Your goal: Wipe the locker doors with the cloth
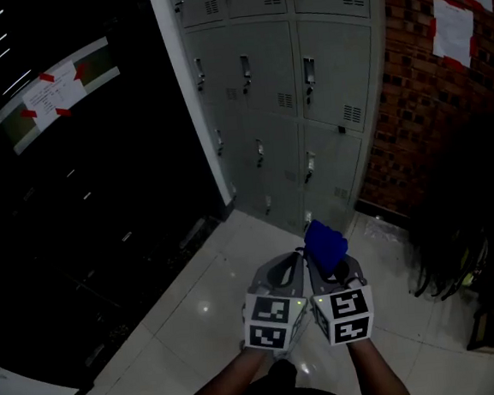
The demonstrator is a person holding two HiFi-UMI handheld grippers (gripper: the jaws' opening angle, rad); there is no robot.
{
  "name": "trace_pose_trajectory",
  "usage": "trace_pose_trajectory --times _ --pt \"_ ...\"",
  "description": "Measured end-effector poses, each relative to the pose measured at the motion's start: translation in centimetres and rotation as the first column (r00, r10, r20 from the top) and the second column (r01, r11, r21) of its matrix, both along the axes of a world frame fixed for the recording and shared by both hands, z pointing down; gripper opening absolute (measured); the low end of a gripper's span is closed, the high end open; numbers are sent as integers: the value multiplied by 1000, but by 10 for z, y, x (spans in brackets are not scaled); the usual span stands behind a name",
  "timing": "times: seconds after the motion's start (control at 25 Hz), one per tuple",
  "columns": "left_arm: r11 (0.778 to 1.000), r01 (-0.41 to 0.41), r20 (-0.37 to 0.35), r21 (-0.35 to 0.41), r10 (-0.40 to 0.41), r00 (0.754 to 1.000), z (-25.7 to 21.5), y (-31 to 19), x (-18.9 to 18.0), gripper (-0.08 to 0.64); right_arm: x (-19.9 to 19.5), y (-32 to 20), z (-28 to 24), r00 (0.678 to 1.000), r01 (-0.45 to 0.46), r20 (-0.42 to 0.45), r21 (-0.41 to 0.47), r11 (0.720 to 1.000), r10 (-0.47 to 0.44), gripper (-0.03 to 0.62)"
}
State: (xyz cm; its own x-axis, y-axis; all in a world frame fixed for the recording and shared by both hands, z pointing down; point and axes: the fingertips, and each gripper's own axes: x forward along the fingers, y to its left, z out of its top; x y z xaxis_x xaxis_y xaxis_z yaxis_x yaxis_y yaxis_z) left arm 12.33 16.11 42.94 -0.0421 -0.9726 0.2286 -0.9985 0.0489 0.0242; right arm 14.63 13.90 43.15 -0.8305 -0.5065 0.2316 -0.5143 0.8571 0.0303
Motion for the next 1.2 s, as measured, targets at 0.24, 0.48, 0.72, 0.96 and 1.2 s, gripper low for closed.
trace_pose_trajectory --times 0.24,0.48,0.72,0.96,1.2 --pt "998 -28 -13 63 29 999 -30 -75 -77 3 -73 -70 -23 999 -30 -10 40 999 31 80" --pt "993 -59 -15 98 61 998 -51 -130 -125 3 -120 -124 -39 998 -57 -3 58 997 57 80" --pt "991 -87 -9 99 88 996 -56 -185 -155 3 -153 -182 -49 997 -79 23 63 995 78 80" --pt "986 -106 6 129 106 994 -64 -266 -191 3 -190 -264 -58 995 -89 44 99 991 85 80" --pt "980 -133 30 145 130 991 -88 -354 -220 3 -225 -350 -82 995 -91 56 117 989 85 80"
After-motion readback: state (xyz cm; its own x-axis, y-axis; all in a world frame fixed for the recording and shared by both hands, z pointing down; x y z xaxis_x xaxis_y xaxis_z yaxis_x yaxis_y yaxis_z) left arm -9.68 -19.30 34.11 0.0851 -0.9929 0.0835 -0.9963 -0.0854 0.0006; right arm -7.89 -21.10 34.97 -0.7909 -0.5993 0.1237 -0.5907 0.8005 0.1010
